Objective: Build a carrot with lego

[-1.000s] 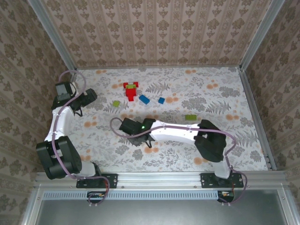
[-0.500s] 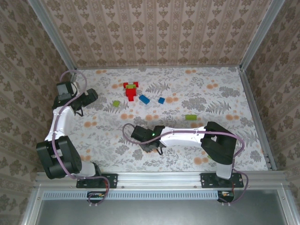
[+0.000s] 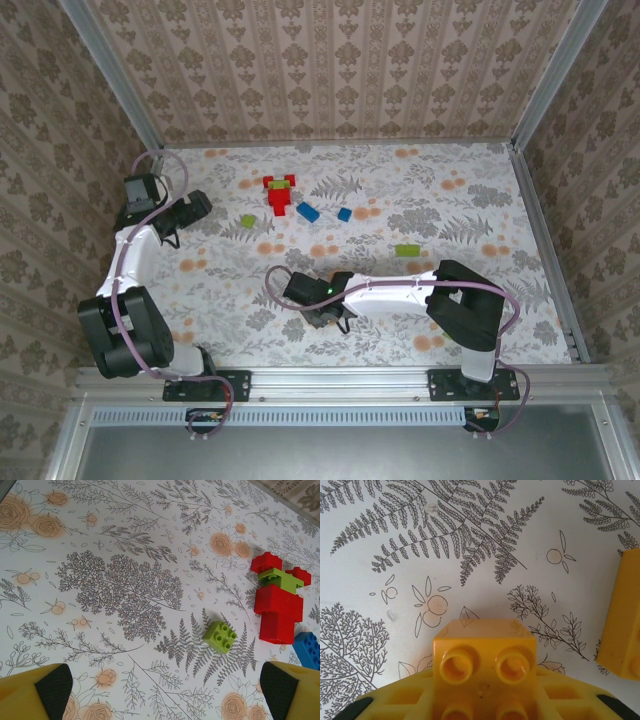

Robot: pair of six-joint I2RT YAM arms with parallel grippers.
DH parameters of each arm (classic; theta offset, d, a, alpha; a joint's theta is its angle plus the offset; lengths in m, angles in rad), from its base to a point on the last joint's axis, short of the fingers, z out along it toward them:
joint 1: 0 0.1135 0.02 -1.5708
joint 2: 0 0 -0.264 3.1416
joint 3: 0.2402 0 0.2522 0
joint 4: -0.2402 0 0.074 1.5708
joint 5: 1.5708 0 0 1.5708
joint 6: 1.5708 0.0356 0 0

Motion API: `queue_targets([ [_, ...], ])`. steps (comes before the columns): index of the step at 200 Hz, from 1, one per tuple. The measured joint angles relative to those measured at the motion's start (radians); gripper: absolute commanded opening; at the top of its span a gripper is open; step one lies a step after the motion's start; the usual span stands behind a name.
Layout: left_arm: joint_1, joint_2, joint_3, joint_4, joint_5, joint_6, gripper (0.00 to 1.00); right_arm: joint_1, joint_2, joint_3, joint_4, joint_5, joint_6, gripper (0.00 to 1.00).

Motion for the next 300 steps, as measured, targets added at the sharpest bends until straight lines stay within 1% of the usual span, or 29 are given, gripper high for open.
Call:
queue_targets([
  [33,-0.006,0.0,0.0,0.0,-0.001,0.0,1.0,0.002,0.0,-0.001,0.0,-0.003,0.005,0.48],
  [100,-0.006,0.013,0.002,-0.003,-0.003,0.0,1.0,0.008,-0.007,0.0,-0.011,-0.002,0.014,0.6],
  [120,-0.006,0.013,0.002,-0.006,-0.003,0.0,1.0,0.008,-0.059,0.0,-0.047,0.014,0.011,0.62],
  [154,-0.006,0.013,0.002,-0.008,-0.003,0.0,1.0,0.003,-0.199,0.031,-0.111,0.06,-0.013,0.64],
  [181,-0.006,0.013,0.002,-0.011,-0.003,0.001,1.0,-0.04,-0.256,0.055,-0.126,0.072,-0.04,0.64],
  [207,-0.006,0.013,0.002,-0.015,-0.003,0.0,1.0,-0.137,-0.234,0.056,-0.138,0.06,-0.074,0.64],
  [239,-0.006,0.013,0.002,-0.015,-0.003,0.001,1.0,-0.229,-0.147,0.056,-0.136,0.022,-0.098,0.65],
  [257,-0.006,0.013,0.002,-0.015,-0.003,0.001,1.0,-0.248,-0.101,0.057,-0.131,-0.008,-0.108,0.65],
  [300,-0.011,0.013,0.002,-0.015,-0.003,0.001,1.0,-0.26,-0.006,0.091,-0.123,-0.066,-0.126,0.63],
])
